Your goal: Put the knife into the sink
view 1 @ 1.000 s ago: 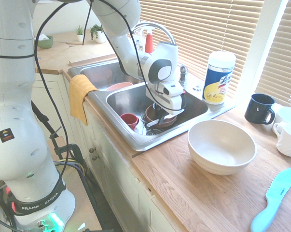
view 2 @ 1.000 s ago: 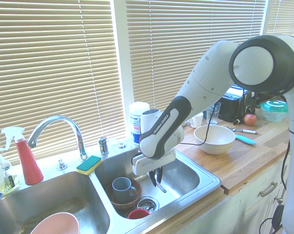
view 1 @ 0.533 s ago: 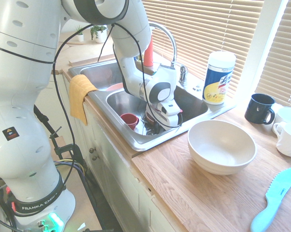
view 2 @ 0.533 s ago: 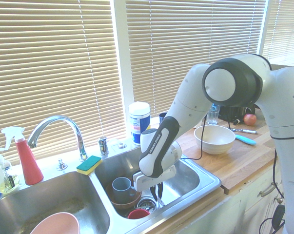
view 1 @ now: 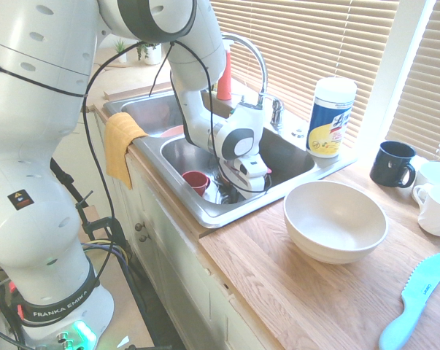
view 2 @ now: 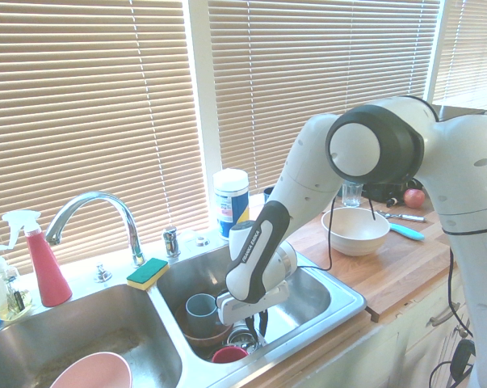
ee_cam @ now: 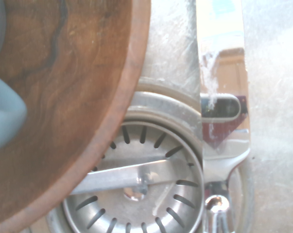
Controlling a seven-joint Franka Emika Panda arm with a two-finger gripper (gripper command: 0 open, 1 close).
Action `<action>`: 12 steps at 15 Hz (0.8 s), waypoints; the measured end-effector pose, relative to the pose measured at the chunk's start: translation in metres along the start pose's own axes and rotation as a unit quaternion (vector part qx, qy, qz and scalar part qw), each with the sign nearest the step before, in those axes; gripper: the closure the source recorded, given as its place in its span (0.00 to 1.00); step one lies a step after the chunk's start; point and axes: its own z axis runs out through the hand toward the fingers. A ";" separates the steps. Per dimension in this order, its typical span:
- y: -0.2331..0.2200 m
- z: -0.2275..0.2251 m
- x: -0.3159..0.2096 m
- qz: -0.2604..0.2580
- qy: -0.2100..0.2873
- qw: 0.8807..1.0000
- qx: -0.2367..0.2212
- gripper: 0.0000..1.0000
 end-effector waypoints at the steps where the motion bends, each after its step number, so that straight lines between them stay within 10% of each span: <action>1: -0.001 0.000 0.000 0.000 0.001 1.000 0.001 0.00; 7: -0.007 -0.023 0.009 0.011 0.013 1.000 0.017 0.00; 12: 0.005 -0.168 -0.007 -0.002 0.020 1.000 0.017 0.00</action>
